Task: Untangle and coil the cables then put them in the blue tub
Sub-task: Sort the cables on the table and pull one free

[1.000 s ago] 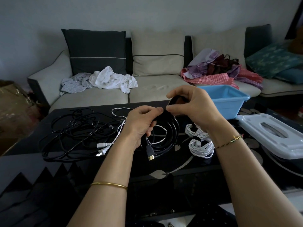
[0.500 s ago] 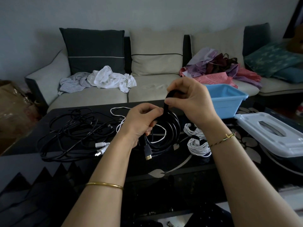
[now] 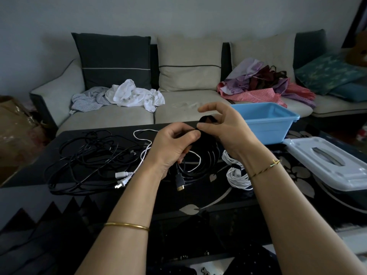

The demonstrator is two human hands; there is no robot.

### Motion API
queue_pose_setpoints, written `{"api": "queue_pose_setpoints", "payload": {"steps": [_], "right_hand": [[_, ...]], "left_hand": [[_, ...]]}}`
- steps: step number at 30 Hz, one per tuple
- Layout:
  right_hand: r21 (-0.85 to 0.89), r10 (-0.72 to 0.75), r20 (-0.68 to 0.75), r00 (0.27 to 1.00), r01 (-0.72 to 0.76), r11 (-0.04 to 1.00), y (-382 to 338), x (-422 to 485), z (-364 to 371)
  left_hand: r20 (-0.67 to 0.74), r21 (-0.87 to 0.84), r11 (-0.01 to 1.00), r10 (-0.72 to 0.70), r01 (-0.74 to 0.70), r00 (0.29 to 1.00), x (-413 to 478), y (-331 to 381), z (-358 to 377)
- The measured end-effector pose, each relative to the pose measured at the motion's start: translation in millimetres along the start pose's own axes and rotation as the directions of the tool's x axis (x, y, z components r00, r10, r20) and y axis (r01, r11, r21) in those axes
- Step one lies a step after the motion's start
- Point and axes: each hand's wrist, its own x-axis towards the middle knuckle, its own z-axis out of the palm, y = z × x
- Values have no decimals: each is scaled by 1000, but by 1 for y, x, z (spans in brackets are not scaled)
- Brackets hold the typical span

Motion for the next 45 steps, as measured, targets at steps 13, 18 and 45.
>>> {"api": "queue_pose_setpoints", "payload": {"steps": [13, 18, 45], "right_hand": [[-251, -63, -24, 998, 55, 966, 2, 2, 0], [-410, -145, -19, 989, 125, 903, 3, 7, 5], [-104, 75, 222, 972, -53, 993, 15, -12, -7]], "left_hand": [[-41, -30, 999, -32, 30, 999, 0, 6, 5], [-106, 8, 999, -33, 34, 994, 1, 7, 10], [-51, -73, 986, -156, 152, 986, 7, -2, 3]]}}
